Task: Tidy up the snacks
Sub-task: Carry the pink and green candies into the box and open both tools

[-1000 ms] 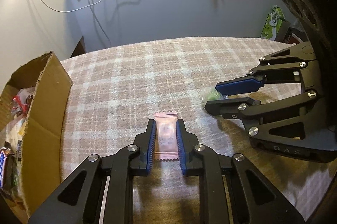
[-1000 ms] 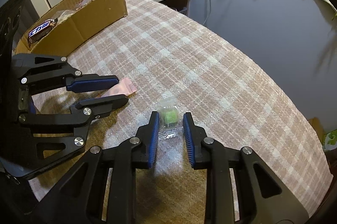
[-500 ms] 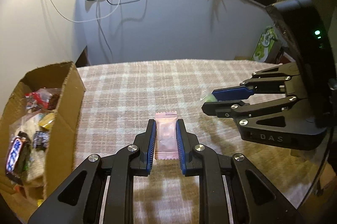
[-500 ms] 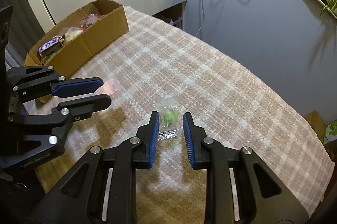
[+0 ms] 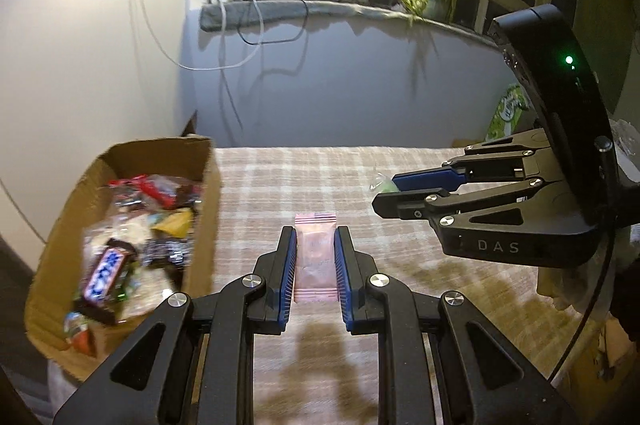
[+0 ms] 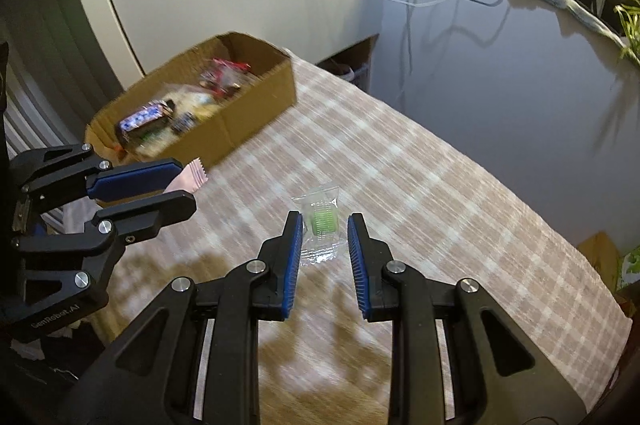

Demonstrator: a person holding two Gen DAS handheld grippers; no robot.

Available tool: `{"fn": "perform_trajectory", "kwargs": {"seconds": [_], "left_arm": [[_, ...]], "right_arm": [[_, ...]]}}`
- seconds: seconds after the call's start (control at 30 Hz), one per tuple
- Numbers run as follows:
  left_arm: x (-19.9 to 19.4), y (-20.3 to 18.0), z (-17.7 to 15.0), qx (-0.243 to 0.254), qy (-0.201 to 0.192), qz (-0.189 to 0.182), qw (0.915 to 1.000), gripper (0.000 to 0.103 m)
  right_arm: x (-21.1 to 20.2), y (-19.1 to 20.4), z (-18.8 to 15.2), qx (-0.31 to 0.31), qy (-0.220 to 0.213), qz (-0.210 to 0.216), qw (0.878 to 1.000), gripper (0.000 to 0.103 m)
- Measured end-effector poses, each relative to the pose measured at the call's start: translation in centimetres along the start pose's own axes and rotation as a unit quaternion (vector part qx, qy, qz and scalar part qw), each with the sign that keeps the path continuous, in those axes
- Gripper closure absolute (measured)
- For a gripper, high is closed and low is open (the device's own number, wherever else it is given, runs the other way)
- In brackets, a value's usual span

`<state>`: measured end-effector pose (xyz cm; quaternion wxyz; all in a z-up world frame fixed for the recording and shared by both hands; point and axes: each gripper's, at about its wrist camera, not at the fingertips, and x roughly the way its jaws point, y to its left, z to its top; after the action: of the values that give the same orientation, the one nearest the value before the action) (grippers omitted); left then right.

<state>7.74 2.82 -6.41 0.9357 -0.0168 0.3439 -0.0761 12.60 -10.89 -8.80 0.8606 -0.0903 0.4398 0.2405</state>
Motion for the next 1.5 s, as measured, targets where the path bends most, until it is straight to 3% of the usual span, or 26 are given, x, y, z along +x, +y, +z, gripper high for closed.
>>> {"fn": "perform_trajectory", "kwargs": {"seconds": [0.73, 1.03, 1.5], "left_arm": [[-4.3, 11.2, -1.1, -0.065, -0.030, 0.093, 0.9931, 0.085], [-3.8, 13.5, -1.4, -0.079, -0.024, 0.105, 0.9910, 0.085], [-2.2, 14.0, -1.4, -0.075, -0.007, 0.106, 0.9915, 0.084]], "right_arm": [[3.0, 9.5, 7.8, -0.043, -0.024, 0.049, 0.998, 0.079], [5.7, 11.9, 9.8, -0.055, -0.011, 0.060, 0.997, 0.079], [7.7, 12.6, 10.0, -0.057, 0.006, 0.072, 0.996, 0.078]]}}
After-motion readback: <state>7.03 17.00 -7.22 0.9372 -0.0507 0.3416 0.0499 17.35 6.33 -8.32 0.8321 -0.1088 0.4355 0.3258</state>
